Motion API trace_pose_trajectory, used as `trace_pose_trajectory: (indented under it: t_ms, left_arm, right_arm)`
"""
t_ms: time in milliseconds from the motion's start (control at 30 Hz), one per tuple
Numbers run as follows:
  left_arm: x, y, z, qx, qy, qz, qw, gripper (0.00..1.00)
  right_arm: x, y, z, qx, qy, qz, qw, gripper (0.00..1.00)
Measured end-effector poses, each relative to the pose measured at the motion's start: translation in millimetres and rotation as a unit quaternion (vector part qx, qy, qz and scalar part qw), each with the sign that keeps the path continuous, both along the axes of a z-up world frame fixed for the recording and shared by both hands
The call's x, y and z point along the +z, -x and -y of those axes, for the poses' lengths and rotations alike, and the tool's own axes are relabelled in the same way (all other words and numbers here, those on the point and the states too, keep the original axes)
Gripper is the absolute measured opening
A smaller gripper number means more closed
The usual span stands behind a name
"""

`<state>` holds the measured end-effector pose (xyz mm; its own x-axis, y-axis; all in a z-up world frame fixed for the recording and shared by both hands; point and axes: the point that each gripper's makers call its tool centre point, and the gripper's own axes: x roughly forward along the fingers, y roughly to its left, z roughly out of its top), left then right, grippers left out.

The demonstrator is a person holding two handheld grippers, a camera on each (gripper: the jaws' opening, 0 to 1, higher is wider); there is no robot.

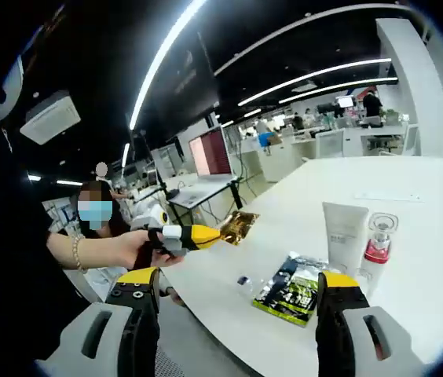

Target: Arrange the skincare products in the storage area until every visible bottle or jar stands upright without overlapping.

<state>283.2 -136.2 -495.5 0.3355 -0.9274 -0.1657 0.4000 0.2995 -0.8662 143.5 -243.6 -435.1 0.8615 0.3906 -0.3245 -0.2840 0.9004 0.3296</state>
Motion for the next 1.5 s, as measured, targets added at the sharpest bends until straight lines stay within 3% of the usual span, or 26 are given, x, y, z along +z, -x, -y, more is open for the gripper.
trace_pose_trajectory:
  t_ms: [167,333,533,700,733,867,1333,1433,1500]
  left_arm:
    - [-25.2,-19.2,2.7,0.019,-0.025,-0.024,0.9992,0.00]
    - [-54.9,-32.0,9.5,0.018,-0.080,-0.031,0.9962,0.00]
    - [-69.8,-48.1,9.7,0.026,-0.104,-0.043,0.9933,0.00]
    - [-81.1,-51.1,10.9,0.020,-0.142,-0.042,0.9887,0.00]
    - [-86.6,-62.0,11.8,0.022,-0.147,-0.045,0.9878,0.00]
    - [-99.5,-68.4,2.7,0.034,-0.173,-0.055,0.9829,0.00]
    - [-112.5,-56.4,4.1,0.036,-0.204,-0.074,0.9754,0.00]
    - [-112.5,-56.4,2.9,0.038,-0.215,-0.072,0.9732,0.00]
    - [-116.0,-60.4,1.6,0.031,-0.227,-0.052,0.9719,0.00]
  right_arm:
    - [-14.2,6.4,24.1,-0.027,0.012,-0.021,0.9993,0.97]
    - [-34.6,14.7,49.5,-0.055,0.011,-0.047,0.9973,0.99]
    - [-55.3,23.7,66.5,-0.074,0.015,-0.073,0.9945,0.99]
    - [-56.2,22.5,73.8,-0.085,0.011,-0.076,0.9934,0.99]
    - [-57.0,22.2,74.6,-0.086,0.012,-0.077,0.9933,0.99]
    - [-60.3,22.7,74.1,-0.085,0.012,-0.084,0.9927,0.99]
    - [-58.8,22.0,76.5,-0.098,0.004,-0.081,0.9919,0.98]
    - [-59.3,21.8,75.7,-0.098,0.005,-0.083,0.9917,0.98]
    - [-58.8,21.8,74.7,-0.097,0.005,-0.082,0.9918,0.97]
